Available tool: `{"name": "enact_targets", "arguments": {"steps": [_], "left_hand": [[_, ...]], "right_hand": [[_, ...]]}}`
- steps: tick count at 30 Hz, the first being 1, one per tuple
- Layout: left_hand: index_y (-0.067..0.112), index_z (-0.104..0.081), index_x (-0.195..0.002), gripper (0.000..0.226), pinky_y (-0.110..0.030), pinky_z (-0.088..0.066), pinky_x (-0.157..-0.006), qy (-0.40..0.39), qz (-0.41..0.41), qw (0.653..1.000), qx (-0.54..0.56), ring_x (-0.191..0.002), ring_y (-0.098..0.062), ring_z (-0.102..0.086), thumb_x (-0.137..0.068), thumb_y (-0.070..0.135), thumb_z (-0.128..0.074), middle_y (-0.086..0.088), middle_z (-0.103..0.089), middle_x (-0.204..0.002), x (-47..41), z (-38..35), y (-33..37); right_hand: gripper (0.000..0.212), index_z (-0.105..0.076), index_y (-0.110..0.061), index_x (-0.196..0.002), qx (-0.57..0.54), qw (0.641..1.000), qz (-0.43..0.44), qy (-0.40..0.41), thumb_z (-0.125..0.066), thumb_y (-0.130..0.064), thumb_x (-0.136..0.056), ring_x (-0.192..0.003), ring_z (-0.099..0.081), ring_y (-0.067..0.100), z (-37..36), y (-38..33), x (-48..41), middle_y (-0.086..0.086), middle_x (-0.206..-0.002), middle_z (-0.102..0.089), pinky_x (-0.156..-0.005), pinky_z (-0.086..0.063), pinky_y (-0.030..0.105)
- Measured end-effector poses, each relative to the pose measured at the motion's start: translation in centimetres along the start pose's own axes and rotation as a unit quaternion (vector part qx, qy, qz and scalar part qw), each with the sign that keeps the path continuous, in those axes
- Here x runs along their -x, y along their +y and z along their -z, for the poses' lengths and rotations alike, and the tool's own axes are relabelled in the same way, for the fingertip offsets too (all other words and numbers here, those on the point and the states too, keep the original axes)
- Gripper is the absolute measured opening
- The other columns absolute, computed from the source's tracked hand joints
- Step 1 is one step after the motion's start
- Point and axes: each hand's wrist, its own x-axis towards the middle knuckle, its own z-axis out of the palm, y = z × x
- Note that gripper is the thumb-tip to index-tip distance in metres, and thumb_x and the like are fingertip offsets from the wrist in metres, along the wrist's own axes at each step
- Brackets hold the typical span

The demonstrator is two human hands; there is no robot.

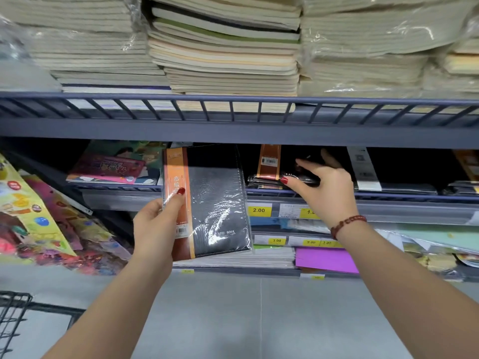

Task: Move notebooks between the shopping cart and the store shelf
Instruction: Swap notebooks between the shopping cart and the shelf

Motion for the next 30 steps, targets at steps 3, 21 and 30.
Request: {"name": "enact_targets", "arguments": {"steps": [3,21,30], "left_hand": [[0.018,-0.059,-0.065,0.024,-0.034,-0.042,-0.066,-0.001,0.002,1.000,-0.008,-0.059,-0.021,-0.048,-0.082,0.032,-0.069,-0.002,-0.056,-0.063,0.1,-0.7,0.1],[0.002,-0.063,-0.094,0.030,-0.028,-0.053,-0.062,-0.186,-0.046,0.976,-0.107,-0.066,-0.019,-0.064,-0.073,0.017,-0.076,-0.009,-0.067,-0.080,0.5,-7.3,2.7],[0.008,-0.052,-0.127,0.070,-0.013,-0.051,-0.076,-0.305,-0.109,0.926,-0.195,-0.086,-0.006,-0.069,-0.065,0.006,-0.082,0.000,-0.071,-0.098,-0.7,-9.2,4.2]], "right_hand": [[0.056,-0.060,-0.027,-0.124,-0.028,0.999,-0.010,0.018,-0.072,-0.046,-0.073,-0.141,-0.025,0.009,-0.4,0.0,0.6,0.011,-0.148,-0.039,-0.099,-0.034,0.019],[0.048,-0.056,-0.012,-0.122,-0.379,0.913,-0.146,-0.032,-0.069,0.003,-0.078,-0.067,-0.059,-0.007,1.5,-2.3,6.6,-0.001,-0.089,-0.061,-0.067,-0.049,0.009],[0.050,-0.055,-0.012,-0.126,-0.342,0.931,-0.127,0.006,-0.072,-0.016,-0.079,-0.090,-0.061,-0.001,3.8,-1.5,2.6,-0.004,-0.105,-0.062,-0.080,-0.049,0.006]]}}
